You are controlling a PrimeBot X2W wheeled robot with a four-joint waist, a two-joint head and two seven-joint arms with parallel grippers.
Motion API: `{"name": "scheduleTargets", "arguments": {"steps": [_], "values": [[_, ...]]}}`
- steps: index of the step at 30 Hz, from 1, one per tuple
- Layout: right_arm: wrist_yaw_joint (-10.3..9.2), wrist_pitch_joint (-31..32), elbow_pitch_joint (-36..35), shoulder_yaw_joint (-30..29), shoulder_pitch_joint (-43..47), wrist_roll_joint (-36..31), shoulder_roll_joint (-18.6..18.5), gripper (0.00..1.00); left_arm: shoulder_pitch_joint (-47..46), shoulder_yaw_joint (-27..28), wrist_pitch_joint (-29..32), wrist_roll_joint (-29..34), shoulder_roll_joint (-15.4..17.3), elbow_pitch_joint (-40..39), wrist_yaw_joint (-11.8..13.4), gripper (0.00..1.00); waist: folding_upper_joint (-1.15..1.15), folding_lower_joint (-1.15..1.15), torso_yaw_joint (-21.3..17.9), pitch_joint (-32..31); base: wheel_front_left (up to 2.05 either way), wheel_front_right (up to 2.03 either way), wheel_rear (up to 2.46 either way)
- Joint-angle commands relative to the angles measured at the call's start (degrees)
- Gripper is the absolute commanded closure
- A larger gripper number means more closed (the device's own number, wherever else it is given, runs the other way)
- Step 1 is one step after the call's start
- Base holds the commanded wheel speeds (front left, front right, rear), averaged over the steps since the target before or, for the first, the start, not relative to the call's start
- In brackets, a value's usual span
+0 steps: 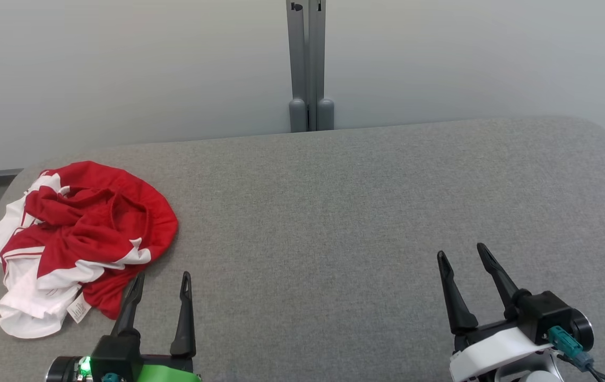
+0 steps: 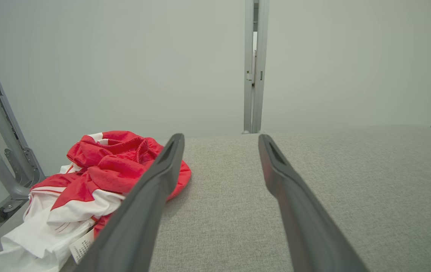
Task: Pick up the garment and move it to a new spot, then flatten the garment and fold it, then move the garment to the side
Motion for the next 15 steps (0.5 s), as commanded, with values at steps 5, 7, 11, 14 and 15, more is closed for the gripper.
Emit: {"name": "scheduleTargets", "arguments": {"steps": [5,7,11,14,15], "values": [[0.02,-0.5,-0.3,0.1,0.9,-0.7,-0.3,0.0,0.7,-0.1,-0.5,0.9,0.1,0.0,0.3,0.0,0.0,0.0,0.1,0.0,0.0,0.0,0.0],[0.02,-0.5,-0.2,0.1,0.8,-0.6,-0.3,0.0,0.7,0.0,-0.5,0.8,0.1,0.1,0.3,0.0,0.0,0.0,0.2,0.0,0.0,0.0,0.0],[0.02,-0.4,-0.1,0.1,0.8,-0.5,-0.3,0.0,0.7,0.0,-0.4,0.7,0.1,0.2,0.3,0.0,0.0,0.0,0.3,0.1,0.0,0.0,0.0],[0.02,-0.4,-0.1,0.1,0.8,-0.4,-0.3,0.0,0.7,0.0,-0.4,0.6,0.1,0.3,0.4,0.0,0.0,0.0,0.4,0.2,0.0,0.0,0.0],[0.02,-0.4,-0.1,0.1,0.8,-0.4,-0.3,0.0,0.6,0.0,-0.4,0.6,0.1,0.3,0.3,0.0,0.0,0.0,0.4,0.3,0.0,0.0,0.0]]}}
